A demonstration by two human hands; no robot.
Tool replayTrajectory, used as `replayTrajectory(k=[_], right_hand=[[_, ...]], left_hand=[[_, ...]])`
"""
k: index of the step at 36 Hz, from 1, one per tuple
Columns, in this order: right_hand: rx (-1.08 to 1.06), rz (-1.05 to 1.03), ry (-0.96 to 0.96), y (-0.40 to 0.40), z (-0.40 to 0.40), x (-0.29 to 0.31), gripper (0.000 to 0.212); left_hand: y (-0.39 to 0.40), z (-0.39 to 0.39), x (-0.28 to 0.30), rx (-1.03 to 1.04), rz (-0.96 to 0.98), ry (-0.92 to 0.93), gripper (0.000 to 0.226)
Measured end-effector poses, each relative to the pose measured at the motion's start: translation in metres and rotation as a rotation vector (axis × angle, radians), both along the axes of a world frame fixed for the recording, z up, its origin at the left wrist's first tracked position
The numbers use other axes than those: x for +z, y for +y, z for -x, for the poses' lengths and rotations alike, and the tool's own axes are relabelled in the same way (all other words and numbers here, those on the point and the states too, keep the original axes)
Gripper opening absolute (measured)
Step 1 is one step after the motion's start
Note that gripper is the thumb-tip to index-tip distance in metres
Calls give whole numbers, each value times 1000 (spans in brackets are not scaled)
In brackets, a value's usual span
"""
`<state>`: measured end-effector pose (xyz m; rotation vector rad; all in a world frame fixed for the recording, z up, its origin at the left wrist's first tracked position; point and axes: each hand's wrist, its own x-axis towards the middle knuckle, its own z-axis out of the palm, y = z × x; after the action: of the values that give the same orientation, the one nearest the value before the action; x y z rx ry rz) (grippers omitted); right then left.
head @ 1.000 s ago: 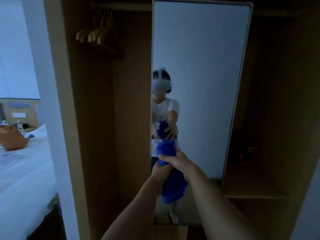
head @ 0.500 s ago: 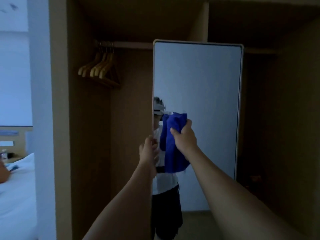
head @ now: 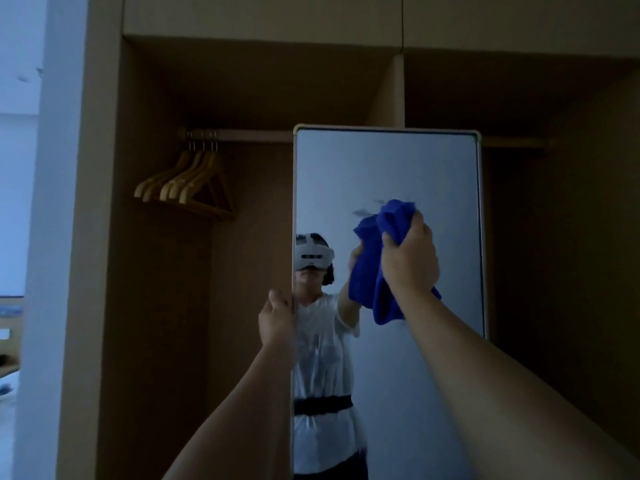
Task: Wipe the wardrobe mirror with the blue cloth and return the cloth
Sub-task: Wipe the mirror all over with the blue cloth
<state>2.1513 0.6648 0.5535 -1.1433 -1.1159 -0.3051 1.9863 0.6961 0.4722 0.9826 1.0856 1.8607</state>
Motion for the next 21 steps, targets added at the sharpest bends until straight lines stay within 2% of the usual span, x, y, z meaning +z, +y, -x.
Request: replayTrajectory(k=[3, 7, 10, 15, 18, 21], right_hand=[[139, 17, 256, 5, -25, 3, 41], [312, 35, 569, 11, -55, -14, 44], [398, -26, 739, 12, -67, -31, 43], [440, -70, 817, 15, -73, -43, 47], [430, -69, 799, 16, -77, -37, 42], [514, -66, 896, 14, -90, -32, 43]], left_hand=[[11, 4, 3, -15, 19, 6, 50], [22, 1, -2, -60, 55, 7, 55], [26, -3, -10, -96, 97, 10, 62], [27, -11, -10, -98, 114, 46, 63], [28, -12, -10, -91, 103, 51, 56], [28, -10, -10, -72, 91, 88, 50]])
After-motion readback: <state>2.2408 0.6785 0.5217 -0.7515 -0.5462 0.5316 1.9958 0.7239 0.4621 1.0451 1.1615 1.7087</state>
